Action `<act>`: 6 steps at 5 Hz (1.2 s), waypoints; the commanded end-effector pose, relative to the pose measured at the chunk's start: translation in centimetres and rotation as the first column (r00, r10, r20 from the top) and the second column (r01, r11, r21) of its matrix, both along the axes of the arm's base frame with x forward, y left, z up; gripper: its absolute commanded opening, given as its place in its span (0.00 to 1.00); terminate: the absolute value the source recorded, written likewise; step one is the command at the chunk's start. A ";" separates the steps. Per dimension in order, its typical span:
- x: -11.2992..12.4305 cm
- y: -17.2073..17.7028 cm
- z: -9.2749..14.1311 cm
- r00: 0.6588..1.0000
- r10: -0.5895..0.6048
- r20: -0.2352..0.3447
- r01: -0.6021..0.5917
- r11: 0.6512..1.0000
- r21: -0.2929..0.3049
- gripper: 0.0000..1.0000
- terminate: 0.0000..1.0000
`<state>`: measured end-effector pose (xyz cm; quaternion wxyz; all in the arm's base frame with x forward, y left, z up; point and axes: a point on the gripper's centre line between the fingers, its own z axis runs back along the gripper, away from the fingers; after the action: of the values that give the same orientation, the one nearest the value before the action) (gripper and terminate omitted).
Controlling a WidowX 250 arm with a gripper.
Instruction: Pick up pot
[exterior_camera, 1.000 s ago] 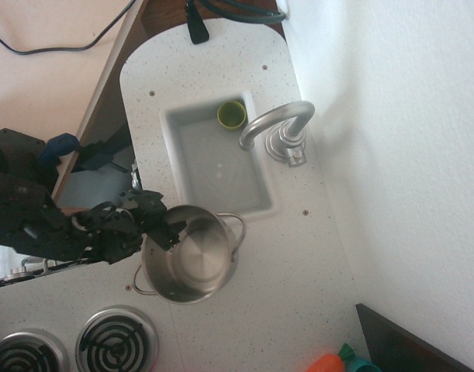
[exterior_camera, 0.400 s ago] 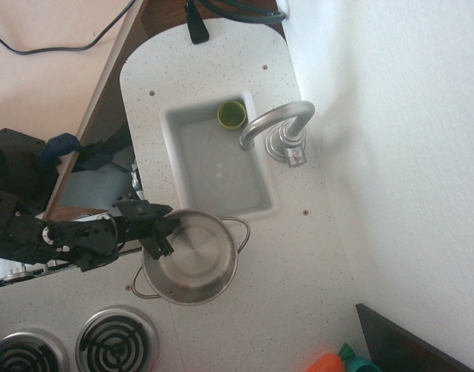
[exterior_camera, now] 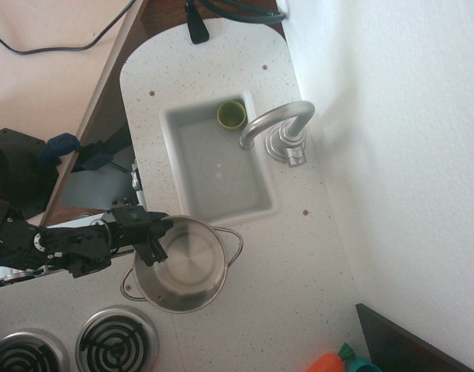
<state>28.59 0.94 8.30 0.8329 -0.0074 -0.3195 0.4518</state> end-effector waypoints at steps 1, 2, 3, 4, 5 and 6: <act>0.3 -1.2 1.8 0.998 -0.039 0.058 0.039 0.999 0.004 0.00 0.00; 1.5 -1.9 6.7 0.938 -0.184 0.294 0.121 0.968 0.219 0.00 0.00; 0.8 -1.5 11.8 0.828 -0.259 0.497 0.092 0.937 0.336 0.00 0.00; -0.7 -1.0 16.7 0.718 -0.255 0.647 0.017 0.937 0.350 0.00 0.00; -0.9 -1.3 21.7 0.723 -0.252 0.643 0.022 0.939 0.343 0.00 0.00; -1.2 -1.5 23.9 0.703 -0.260 0.662 -0.006 0.929 0.371 0.00 0.00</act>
<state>26.63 -0.31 29.52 0.6894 -0.0405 -0.6617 0.2921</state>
